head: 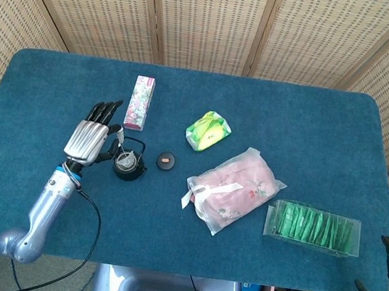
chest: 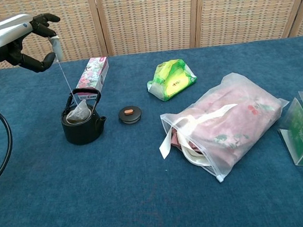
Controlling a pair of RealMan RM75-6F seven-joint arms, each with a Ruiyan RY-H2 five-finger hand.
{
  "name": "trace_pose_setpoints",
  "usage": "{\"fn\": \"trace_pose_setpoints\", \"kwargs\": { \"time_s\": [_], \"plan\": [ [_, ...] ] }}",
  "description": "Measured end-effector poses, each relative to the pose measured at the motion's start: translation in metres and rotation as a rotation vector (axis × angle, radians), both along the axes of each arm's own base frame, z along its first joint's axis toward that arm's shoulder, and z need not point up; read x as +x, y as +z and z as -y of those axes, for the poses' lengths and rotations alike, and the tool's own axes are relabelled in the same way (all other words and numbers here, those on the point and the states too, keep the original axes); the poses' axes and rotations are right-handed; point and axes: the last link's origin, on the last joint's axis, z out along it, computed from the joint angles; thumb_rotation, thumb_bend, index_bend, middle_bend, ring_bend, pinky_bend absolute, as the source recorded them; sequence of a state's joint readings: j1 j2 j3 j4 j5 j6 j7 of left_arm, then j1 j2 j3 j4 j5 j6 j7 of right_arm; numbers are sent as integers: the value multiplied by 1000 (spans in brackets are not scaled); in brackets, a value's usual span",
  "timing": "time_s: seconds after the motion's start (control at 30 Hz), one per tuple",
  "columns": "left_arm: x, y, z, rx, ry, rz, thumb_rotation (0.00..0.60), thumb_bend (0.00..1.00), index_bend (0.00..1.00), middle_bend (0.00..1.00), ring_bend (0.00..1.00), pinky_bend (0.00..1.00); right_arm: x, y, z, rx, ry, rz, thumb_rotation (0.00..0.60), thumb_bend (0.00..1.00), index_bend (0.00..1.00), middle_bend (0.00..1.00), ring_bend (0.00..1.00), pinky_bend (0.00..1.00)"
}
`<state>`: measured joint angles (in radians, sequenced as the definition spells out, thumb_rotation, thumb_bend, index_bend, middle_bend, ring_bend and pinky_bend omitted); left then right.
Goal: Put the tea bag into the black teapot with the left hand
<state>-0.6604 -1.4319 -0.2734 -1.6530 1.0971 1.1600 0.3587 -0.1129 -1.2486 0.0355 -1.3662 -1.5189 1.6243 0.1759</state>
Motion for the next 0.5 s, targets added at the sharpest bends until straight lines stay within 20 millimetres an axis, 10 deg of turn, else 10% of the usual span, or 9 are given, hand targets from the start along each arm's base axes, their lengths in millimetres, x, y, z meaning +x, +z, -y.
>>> {"fn": "trace_pose_setpoints", "kwargs": {
  "time_s": [0.5],
  "plan": [
    [-25,-6,24,-27,18,-65,600,590,631,0,0,0,1,1,-1,-3,1,-4,600,8,118,193,80,157]
  ]
}}
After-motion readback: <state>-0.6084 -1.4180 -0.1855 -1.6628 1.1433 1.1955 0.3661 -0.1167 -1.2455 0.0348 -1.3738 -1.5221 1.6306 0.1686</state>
